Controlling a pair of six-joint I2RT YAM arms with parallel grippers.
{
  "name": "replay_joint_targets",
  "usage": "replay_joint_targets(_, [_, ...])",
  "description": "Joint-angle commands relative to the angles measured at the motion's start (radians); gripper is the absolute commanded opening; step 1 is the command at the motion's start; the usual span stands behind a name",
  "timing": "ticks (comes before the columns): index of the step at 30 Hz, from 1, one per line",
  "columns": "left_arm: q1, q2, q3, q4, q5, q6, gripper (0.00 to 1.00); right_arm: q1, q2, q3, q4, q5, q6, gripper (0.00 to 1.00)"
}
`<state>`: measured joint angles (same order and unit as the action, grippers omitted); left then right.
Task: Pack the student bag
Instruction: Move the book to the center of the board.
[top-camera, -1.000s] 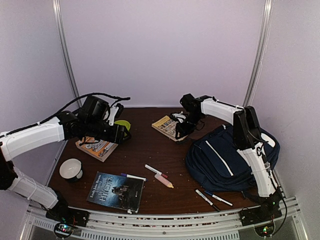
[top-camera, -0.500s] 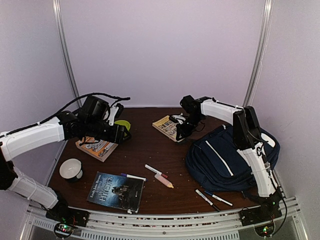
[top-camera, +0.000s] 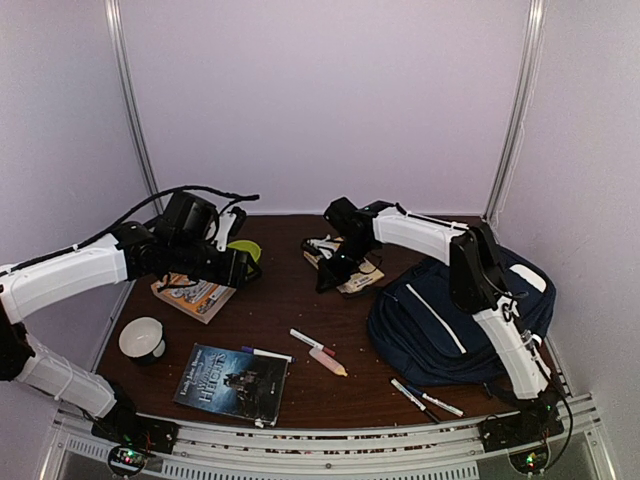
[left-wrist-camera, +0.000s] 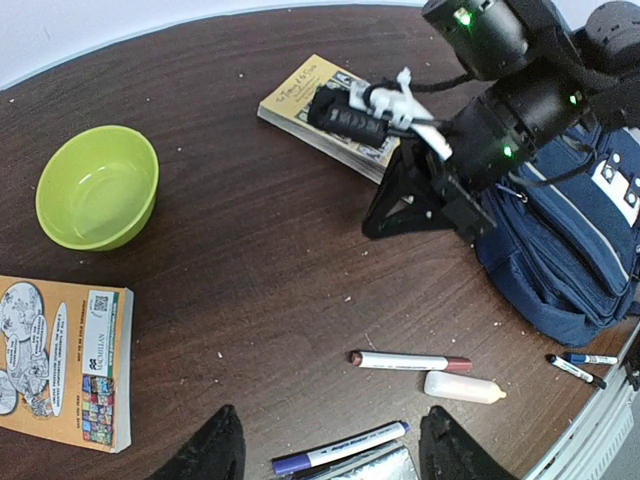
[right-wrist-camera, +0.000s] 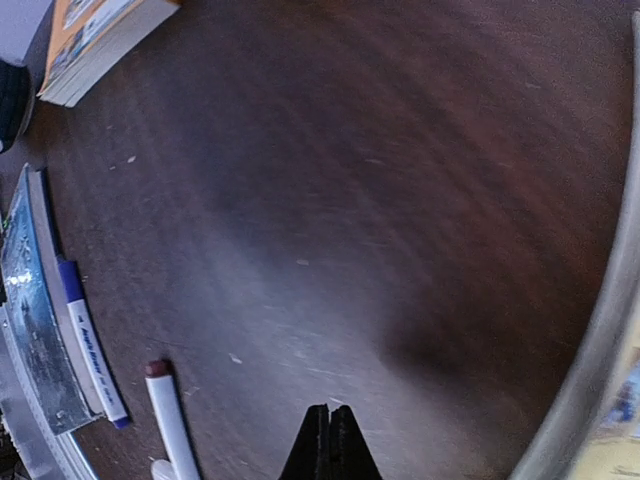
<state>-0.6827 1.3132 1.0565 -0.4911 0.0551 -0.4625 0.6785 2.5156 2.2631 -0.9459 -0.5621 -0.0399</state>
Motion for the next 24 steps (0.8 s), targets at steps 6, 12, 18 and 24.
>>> replay_joint_targets(6, [-0.005,-0.031,0.004,0.007,-0.013,-0.003,0.61,0.109,0.036,0.102,0.01,-0.078,0.034,0.0])
replay_joint_targets(12, [-0.005,0.002,0.005,0.019,0.0,-0.03,0.63,0.04,-0.107,-0.009,0.021,0.048,0.041,0.3])
replay_joint_targets(18, [-0.009,0.048,0.043,0.019,0.011,-0.033,0.63,-0.089,-0.172,-0.141,0.085,0.178,0.135,0.57])
replay_joint_targets(24, [-0.014,0.067,0.061,0.019,0.027,-0.031,0.62,-0.177,-0.138,-0.144,0.107,0.257,0.239,0.68])
